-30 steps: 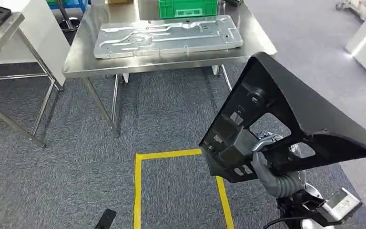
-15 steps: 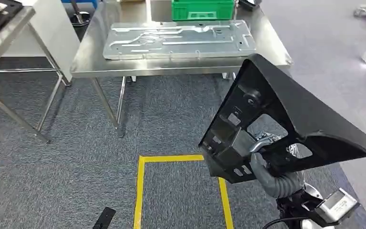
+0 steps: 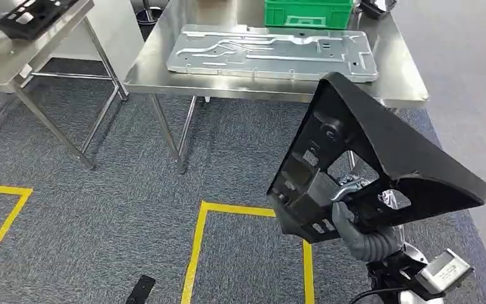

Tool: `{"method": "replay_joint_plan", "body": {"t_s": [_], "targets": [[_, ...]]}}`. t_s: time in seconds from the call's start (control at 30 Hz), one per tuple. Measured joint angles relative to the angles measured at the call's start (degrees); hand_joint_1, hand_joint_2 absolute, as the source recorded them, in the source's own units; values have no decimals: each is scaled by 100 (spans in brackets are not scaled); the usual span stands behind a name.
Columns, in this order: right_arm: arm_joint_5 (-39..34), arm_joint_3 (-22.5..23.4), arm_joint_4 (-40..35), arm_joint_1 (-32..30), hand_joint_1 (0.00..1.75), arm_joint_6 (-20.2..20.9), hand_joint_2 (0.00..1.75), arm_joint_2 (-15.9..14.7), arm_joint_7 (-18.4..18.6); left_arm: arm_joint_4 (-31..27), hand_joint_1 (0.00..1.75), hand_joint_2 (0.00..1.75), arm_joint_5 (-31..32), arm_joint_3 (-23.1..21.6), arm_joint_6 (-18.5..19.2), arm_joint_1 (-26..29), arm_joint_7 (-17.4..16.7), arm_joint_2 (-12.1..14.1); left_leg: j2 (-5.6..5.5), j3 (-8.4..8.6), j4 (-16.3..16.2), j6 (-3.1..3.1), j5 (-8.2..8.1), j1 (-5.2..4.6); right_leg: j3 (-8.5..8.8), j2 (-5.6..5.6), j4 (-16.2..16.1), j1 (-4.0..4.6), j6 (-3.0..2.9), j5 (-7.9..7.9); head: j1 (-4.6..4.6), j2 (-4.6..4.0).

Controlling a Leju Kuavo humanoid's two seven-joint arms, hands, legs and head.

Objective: Take the parts from the cabinet and place them on the table.

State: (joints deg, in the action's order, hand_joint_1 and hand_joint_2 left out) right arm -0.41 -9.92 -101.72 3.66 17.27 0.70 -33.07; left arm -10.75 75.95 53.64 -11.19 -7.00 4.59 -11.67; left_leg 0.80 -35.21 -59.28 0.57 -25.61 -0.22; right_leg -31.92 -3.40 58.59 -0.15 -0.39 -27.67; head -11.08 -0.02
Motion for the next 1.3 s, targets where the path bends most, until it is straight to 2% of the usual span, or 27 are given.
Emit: {"method": "replay_joint_plan", "body": {"t_s": [0.03,0.07,0.13,0.17,0.2,0.23,0.3,0.33,0.37,0.4,0.47,0.5,0.53,0.63,0.7,0.8,0.83,0.87,0.9,0.97,1.0,1.03,1.13,1.17,1.2,1.23,1.3], "targets": [[0,2,0,9,175,0,175,4,-4,0,0,175,0,0,-13,-9,2,0,-3,-11,37,1,-128,-15,-24,2,-2,-18,27,-5,-2,0],[6,2,0,10,175,0,175,11,-2,0,0,175,0,0,-11,1,0,-2,-5,18,50,37,-12,-27,-24,-1,-4,-21,59,-21,-2,0],[9,0,-4,23,175,9,175,33,-2,0,0,175,9,0,-9,19,0,-2,-27,64,106,82,56,-17,46,-21,-46,2,119,-38,-2,0],[13,6,-7,27,175,9,175,37,-2,0,0,175,13,0,0,22,-2,-13,-33,152,195,91,117,52,71,44,-8,-22,152,-80,0,0],[13,11,-13,39,175,9,175,37,-13,0,0,175,15,0,11,-1,2,-15,-40,190,246,122,121,58,-20,192,187,-22,183,-203,2,0],[13,11,-15,45,175,11,175,37,-15,0,0,175,15,-2,15,-24,7,-20,-44,192,247,145,116,57,-222,269,556,-27,196,-403,2,0],[13,17,-13,15,175,13,175,37,-11,0,0,175,15,-2,20,-32,7,-24,-82,195,243,166,88,50,-735,301,1440,-46,232,-739,0,0],[13,17,-13,9,175,17,175,37,-9,0,0,175,11,0,22,-24,9,-26,-104,200,236,164,69,48,-906,303,1672,-58,248,-743,2,0],[13,17,-13,8,175,17,175,37,-7,0,0,175,2,0,22,-14,11,-26,-132,216,227,152,50,51,-930,303,1604,-71,260,-576,2,0],[13,17,-13,13,175,20,175,37,-7,0,0,175,-4,0,22,-10,15,-26,-156,244,212,143,18,55,-811,303,1272,-87,265,-299,0,0],[13,22,-13,21,175,28,175,39,-7,0,0,175,-22,0,22,-11,22,-39,-209,309,170,98,-56,62,-377,315,288,-116,254,277,2,0],[13,22,-11,30,175,37,175,39,-9,0,0,175,-22,0,22,-8,26,-37,-220,278,147,65,-92,47,-274,355,112,-113,239,226,2,0],[11,20,-7,36,175,39,175,50,-11,0,0,175,-22,0,22,-22,28,-37,-237,273,82,25,-122,22,-285,359,11,-89,210,200,-4,0],[7,22,-4,50,175,52,175,81,-2,0,0,175,-26,2,20,1,44,-39,-239,285,140,-68,-139,36,-292,358,27,-74,107,177,-2,0],[7,22,-7,77,175,57,175,109,-4,0,0,175,-28,2,13,-1,52,-37,-174,234,-64,-139,-270,51,-211,337,-34,-115,36,175,-4,0],[7,22,0,92,175,70,175,131,-4,0,0,175,-26,0,15,-1,57,-37,-132,-463,-1406,-216,-827,84,-156,305,-30,-101,-30,116,-4,0],[7,22,0,90,175,70,175,131,-2,0,0,175,-26,0,15,12,57,-37,-126,-655,-1702,-225,-864,88,-138,305,-28,-99,-31,97,-7,0],[7,22,0,84,175,77,175,131,-2,0,0,175,-24,0,17,21,57,-37,-124,-702,-1699,-224,-754,90,-109,306,-28,-99,-26,74,-7,0],[7,22,0,83,175,76,175,133,-2,0,0,175,-20,0,17,21,57,-37,-124,-626,-1462,-215,-544,90,-72,309,-28,-99,-19,50,-4,0],[7,22,-2,85,175,70,175,146,0,0,0,175,-15,0,17,12,57,-37,-112,-178,-401,-154,93,87,37,308,-28,-99,9,-17,-4,0],[7,22,-2,85,175,66,175,153,0,0,0,175,-15,0,20,11,57,-35,-87,-31,-23,-117,176,73,62,307,-31,-97,33,-47,-4,0],[9,22,-2,85,175,66,175,157,0,0,0,175,-13,0,22,3,57,-37,-87,45,69,-104,113,32,52,313,-6,-58,75,-73,-7,0],[22,22,-11,64,175,52,175,164,11,0,0,175,17,0,28,3,57,-35,-116,11,48,-24,83,21,74,303,-75,-73,158,-72,-4,0],[26,22,-32,67,175,50,175,164,11,0,0,175,20,0,28,1,57,-37,-118,69,135,32,114,90,85,297,-66,-51,200,-110,-6,0],[31,26,-46,63,175,46,175,164,11,0,0,175,22,-2,31,-2,59,-37,-120,103,172,47,119,80,67,313,54,-72,215,-167,-2,0],[31,28,-61,68,175,44,175,164,11,0,0,175,24,-2,39,-15,59,-37,-114,115,175,95,106,79,-103,316,366,-70,216,-344,-2,0],[31,48,-61,30,175,42,175,164,11,0,0,175,26,-4,44,-27,59,-37,-118,123,170,133,76,65,-623,319,1277,-72,239,-723,-2,0]]}}
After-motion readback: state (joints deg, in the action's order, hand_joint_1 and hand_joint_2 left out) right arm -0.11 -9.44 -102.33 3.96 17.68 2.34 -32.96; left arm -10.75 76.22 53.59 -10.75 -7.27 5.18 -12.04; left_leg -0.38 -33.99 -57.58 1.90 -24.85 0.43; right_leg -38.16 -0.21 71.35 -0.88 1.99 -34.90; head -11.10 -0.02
